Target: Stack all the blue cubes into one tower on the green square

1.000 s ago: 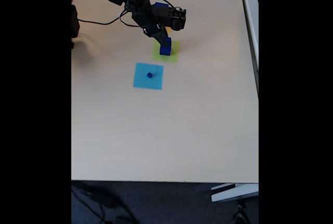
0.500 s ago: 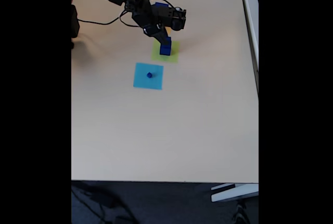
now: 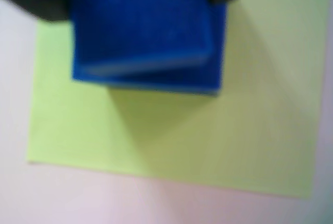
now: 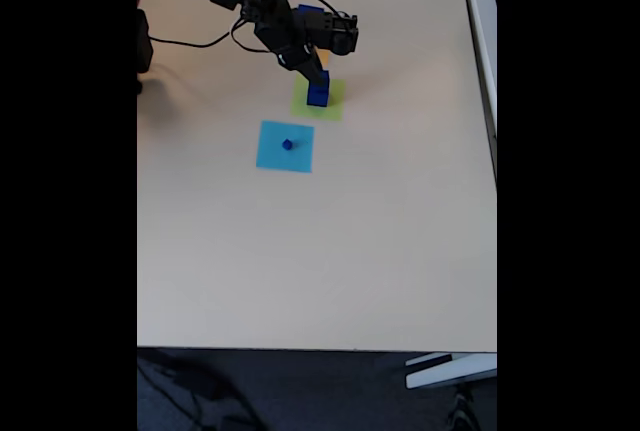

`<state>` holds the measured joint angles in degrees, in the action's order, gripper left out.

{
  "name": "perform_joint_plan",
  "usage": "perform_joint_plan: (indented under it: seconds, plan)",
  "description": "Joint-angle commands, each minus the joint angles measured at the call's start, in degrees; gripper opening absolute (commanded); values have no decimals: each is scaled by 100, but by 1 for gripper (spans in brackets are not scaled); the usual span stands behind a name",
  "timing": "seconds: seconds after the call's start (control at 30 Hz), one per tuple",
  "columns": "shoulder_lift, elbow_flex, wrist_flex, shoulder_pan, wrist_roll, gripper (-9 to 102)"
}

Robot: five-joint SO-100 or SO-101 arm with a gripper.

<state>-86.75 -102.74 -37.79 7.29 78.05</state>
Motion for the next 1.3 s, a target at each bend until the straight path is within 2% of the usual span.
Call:
perform_joint_plan:
  seconds: [0.0, 0.17, 0.4, 0.83, 1.27]
  plan:
    - [-571, 668, -334, 44, -158, 4]
    - [-844, 1292, -1187, -79, 88, 3]
    - [-967, 2215, -2215, -624, 1046, 2]
    - [-237, 2250, -2039, -2021, 3217, 1]
    - [-114, 1327, -1652, -2391, 3771, 2]
